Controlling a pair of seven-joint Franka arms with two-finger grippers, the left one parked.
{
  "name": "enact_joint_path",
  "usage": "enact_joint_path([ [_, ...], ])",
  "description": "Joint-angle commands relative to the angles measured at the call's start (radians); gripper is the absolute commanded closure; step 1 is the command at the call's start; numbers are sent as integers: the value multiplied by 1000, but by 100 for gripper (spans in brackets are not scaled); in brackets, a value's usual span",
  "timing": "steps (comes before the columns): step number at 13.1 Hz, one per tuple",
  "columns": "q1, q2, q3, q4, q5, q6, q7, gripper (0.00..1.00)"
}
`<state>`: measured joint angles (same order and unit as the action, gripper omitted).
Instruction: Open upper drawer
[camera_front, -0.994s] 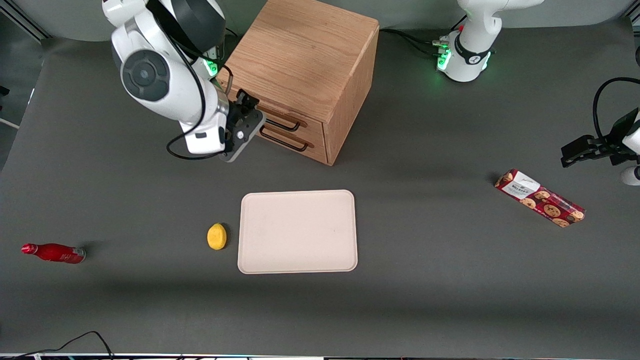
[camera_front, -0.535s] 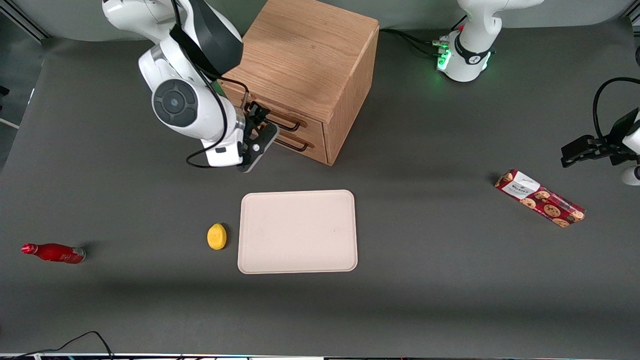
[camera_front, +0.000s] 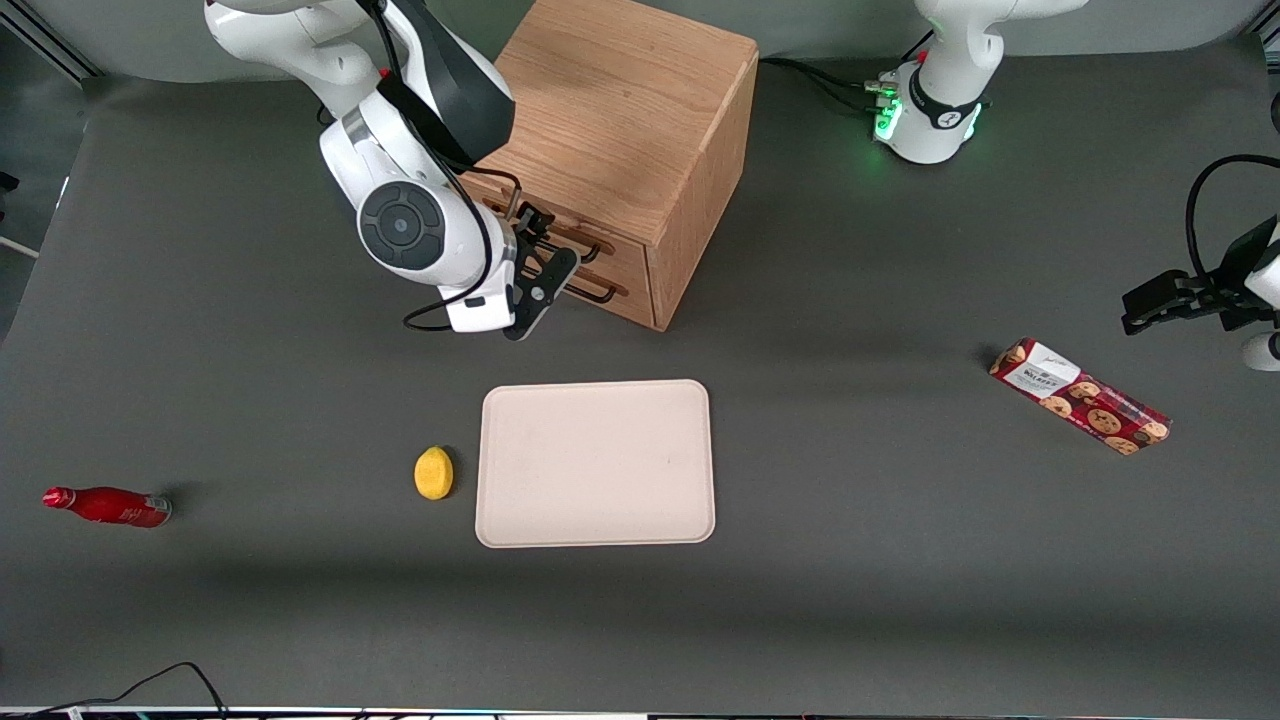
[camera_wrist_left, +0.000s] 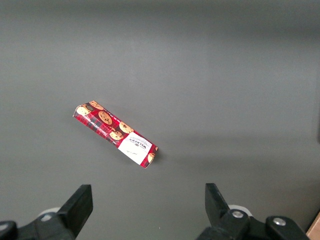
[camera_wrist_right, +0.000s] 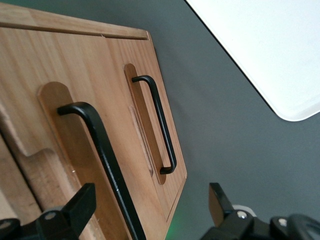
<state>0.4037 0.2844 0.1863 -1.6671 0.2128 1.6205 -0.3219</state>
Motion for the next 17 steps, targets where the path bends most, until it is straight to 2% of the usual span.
enact_joint_path([
  [1,0,-5,-4,-45,19,42,-26,0],
  [17,-3,-11,38,-89,20,70,-26,0],
])
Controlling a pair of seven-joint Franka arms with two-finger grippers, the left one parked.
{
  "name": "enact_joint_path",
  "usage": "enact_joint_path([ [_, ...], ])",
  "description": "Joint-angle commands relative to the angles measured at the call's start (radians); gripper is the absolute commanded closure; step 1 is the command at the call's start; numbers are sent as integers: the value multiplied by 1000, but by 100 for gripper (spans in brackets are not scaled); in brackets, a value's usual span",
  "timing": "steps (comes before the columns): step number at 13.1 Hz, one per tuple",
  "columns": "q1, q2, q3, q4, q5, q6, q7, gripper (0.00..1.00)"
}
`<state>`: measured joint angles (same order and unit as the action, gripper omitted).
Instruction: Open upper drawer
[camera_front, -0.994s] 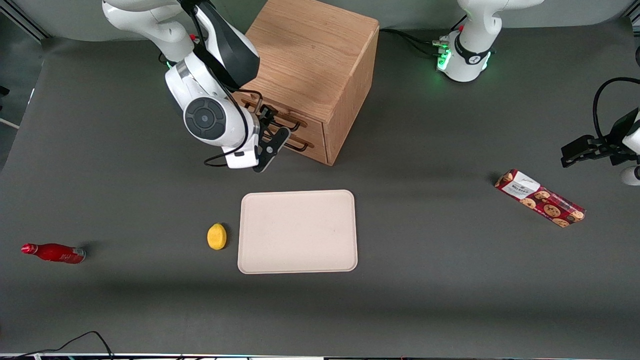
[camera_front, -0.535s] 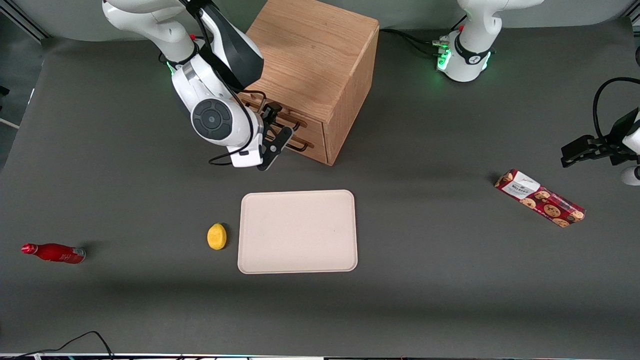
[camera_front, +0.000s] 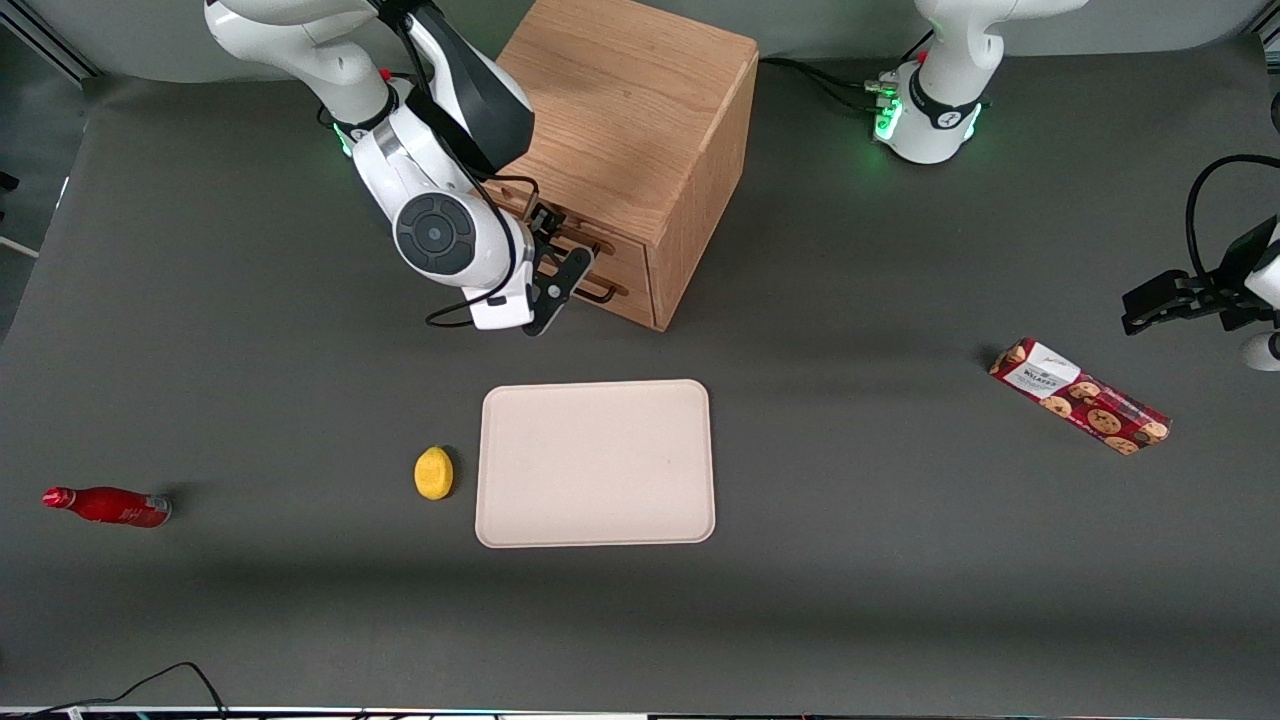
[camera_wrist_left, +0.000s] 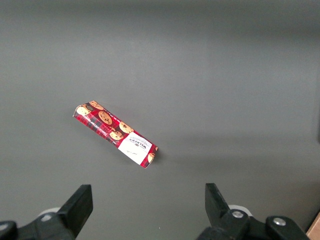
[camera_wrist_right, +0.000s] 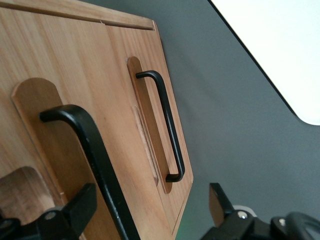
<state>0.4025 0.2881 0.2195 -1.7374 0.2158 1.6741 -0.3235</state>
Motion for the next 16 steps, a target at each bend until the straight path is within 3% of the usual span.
enact_joint_path([
  [1,-2,-13,4,-19,14,18,-25,0],
  [11,-30,10,4,-25,-4,30,-25,0],
  [13,-33,-1,4,-24,-54,61,-22,0],
  [16,-39,3,4,-22,-67,98,-22,0],
])
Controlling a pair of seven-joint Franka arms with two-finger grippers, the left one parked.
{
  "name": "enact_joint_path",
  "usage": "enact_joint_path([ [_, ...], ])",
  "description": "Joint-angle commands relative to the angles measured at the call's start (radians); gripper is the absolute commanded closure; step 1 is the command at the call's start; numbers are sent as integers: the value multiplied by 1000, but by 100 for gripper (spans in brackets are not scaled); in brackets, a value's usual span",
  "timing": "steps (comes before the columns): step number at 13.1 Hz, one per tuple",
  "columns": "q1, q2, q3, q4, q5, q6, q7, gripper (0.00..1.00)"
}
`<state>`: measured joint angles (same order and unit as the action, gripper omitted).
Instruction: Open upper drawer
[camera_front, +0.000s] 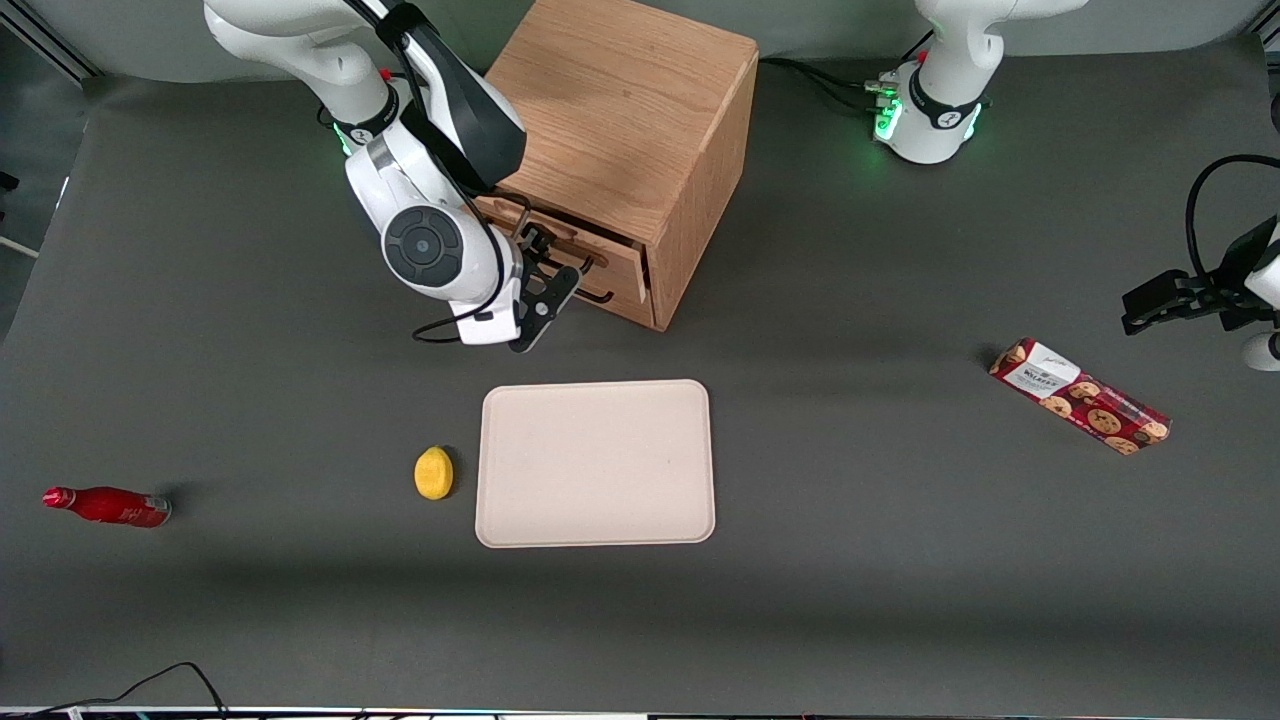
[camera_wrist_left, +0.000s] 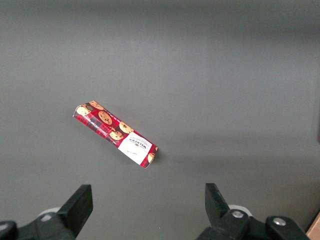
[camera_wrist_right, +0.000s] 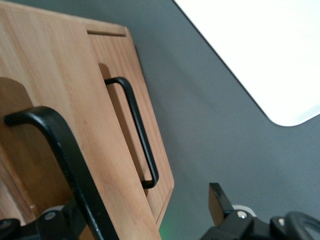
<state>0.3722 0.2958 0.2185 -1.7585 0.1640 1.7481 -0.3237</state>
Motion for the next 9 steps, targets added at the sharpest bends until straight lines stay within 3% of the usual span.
enact_joint_path([
  [1,-9,-4,5,1,-15,34,-21,0],
  [9,-53,6,5,28,-18,36,-23,0],
])
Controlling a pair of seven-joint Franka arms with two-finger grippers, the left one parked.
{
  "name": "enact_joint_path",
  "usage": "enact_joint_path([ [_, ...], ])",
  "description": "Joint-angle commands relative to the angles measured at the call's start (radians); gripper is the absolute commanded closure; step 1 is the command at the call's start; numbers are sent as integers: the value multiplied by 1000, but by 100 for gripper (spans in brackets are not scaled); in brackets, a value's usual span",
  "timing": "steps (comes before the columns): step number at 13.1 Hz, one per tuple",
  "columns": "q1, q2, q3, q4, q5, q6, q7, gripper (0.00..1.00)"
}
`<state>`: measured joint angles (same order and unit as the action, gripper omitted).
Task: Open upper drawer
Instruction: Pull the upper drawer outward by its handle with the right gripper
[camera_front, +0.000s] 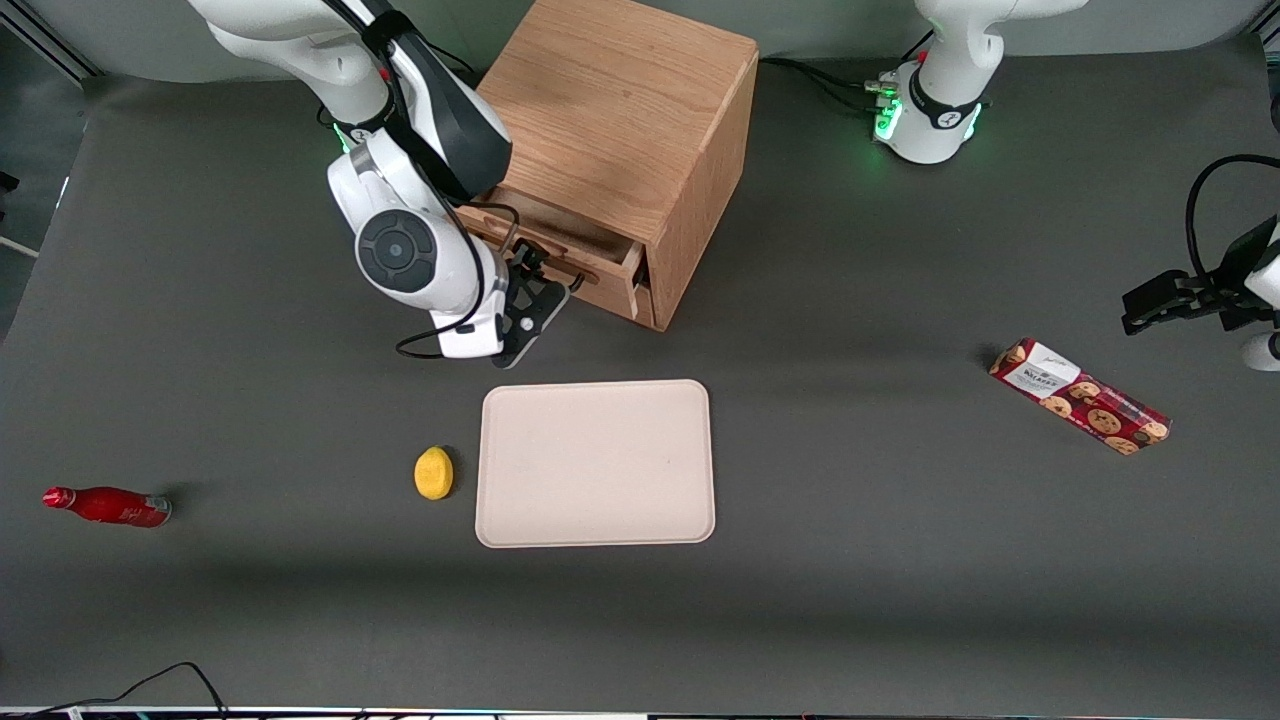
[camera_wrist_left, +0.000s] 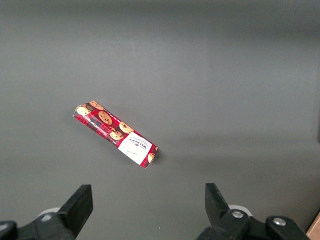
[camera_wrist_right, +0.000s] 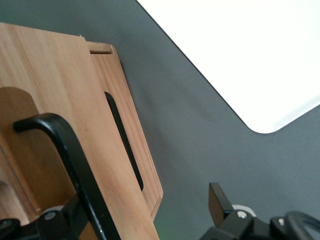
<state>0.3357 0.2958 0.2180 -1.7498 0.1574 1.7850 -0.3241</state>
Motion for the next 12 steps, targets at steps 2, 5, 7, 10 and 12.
enact_joint_path([
  [2,-30,6,6,21,-12,-1,-23,0],
  [5,-41,17,6,38,-13,-1,-23,0],
  [7,-41,31,6,59,-31,-1,-23,0],
  [10,-60,68,8,96,-32,-1,-24,0],
  [12,-70,83,8,110,-33,-1,-24,0],
])
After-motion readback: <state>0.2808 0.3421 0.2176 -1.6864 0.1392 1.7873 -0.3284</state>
